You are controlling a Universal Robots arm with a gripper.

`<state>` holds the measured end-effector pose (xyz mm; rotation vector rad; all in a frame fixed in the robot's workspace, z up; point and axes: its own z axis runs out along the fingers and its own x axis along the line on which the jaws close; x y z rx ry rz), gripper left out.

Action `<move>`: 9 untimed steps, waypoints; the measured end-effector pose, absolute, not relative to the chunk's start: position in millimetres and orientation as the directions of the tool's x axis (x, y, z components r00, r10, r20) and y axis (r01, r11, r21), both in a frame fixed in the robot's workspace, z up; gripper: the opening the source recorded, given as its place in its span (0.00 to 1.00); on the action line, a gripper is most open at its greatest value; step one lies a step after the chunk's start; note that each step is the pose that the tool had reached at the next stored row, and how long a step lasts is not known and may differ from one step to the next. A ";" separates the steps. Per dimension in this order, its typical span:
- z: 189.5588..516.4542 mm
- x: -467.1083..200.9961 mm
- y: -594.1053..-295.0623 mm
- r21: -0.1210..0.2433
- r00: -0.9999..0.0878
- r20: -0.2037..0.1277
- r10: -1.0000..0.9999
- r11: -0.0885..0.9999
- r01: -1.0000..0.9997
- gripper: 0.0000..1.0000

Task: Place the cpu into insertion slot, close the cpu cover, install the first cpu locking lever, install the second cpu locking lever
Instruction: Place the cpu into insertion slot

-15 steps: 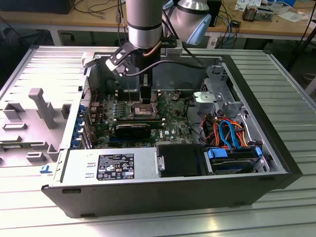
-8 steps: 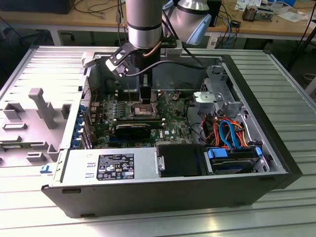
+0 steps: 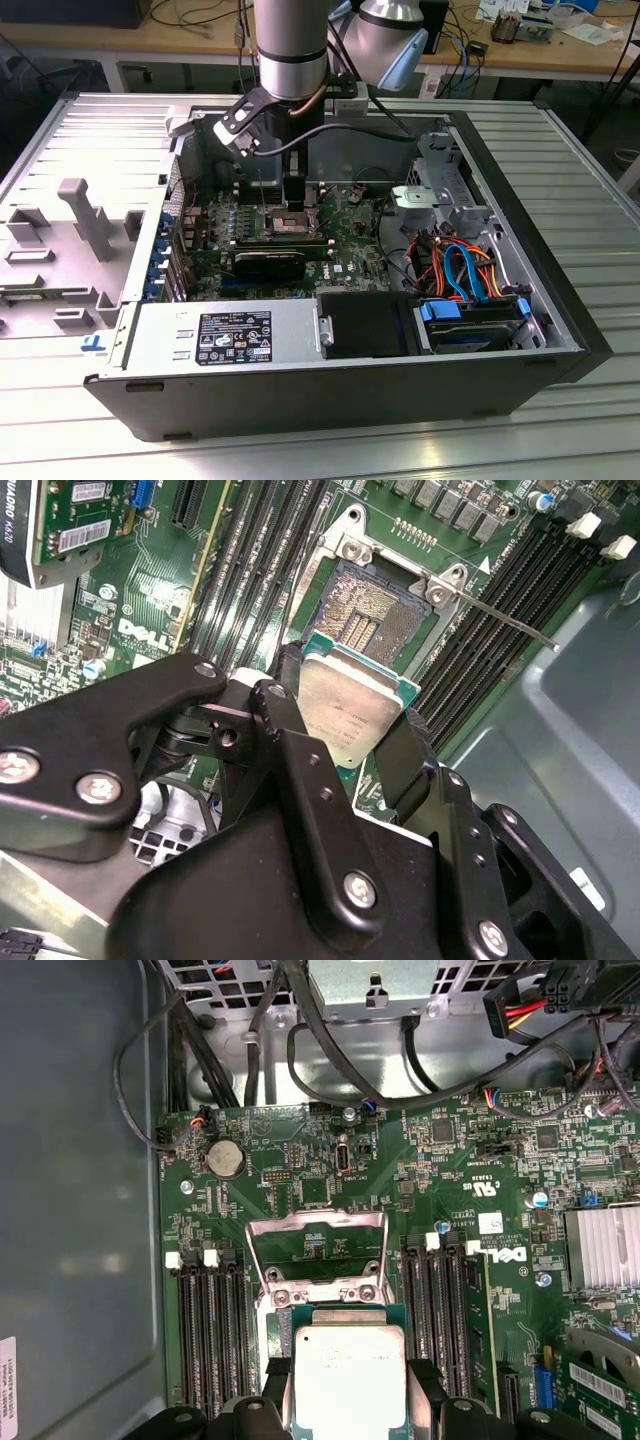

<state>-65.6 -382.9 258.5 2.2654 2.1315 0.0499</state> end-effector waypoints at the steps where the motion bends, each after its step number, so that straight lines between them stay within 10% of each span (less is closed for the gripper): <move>1: 257.9 -67.0 -382.9 0.044 0.061 0.002 0.998 -0.061 0.997 0.54; 9: 255.8 -68.7 -382.8 0.044 0.056 0.002 0.998 -0.056 0.997 0.54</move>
